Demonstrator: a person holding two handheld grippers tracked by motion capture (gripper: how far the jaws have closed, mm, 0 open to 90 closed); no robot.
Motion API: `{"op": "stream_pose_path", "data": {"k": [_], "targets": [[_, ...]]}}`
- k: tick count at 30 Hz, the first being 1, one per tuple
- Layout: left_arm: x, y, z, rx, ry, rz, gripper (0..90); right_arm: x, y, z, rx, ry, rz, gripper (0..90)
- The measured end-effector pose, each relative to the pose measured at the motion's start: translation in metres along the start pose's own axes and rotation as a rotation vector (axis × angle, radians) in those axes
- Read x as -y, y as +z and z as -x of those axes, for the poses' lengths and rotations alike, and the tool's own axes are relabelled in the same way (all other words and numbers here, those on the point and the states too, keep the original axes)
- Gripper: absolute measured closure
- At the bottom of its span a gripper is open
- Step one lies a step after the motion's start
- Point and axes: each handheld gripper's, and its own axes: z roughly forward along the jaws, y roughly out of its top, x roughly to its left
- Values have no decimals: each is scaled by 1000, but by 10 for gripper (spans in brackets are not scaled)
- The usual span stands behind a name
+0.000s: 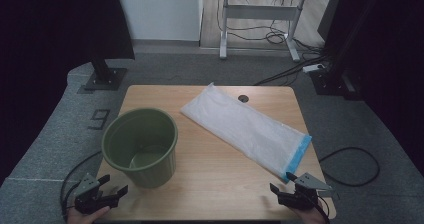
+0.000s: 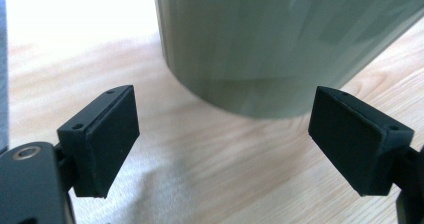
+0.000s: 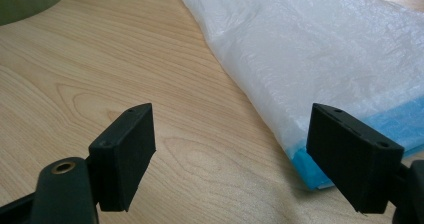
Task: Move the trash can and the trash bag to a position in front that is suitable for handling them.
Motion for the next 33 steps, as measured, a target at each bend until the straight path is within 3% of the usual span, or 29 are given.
{"op": "stream_pose_path", "data": {"k": [4, 7, 8, 12, 18, 19, 20, 21, 24, 29, 33], "targets": [[-9, -4, 1, 53, 42, 31, 121, 0, 0, 2, -9, 33, 10, 193], [-12, -4, 0, 87, 73, 27, 118, -2, 2, -1, -18, 22, 6, 193], [-15, -1, -2, 131, 92, 16, 109, -2, 3, -2, -21, 16, 5, 193], [-21, 5, -8, 205, 155, -24, 64, -1, 8, -9, -39, -8, -17, 193], [-29, 14, -21, 258, 165, -40, 75, 0, 11, -20, -62, -56, -31, 200], [-35, 19, -22, 293, 192, -60, 88, -1, 13, -22, -65, -55, -33, 200], [-35, 19, -22, 293, 192, -60, 98, -1, 13, -22, -65, -55, -33, 200], [-40, 23, -21, 309, 222, -84, 73, -1, 14, -24, -65, -58, -33, 201], [-47, 30, -23, 342, 228, -104, 91, -1, 15, -25, -63, -49, -33, 204], [-54, 39, -20, 386, 258, -119, 119, 0, 14, -27, -66, -35, -23, 204], [-62, 50, -7, 414, 294, -143, 125, -1, 12, -25, -64, -22, -8, 204]]}}
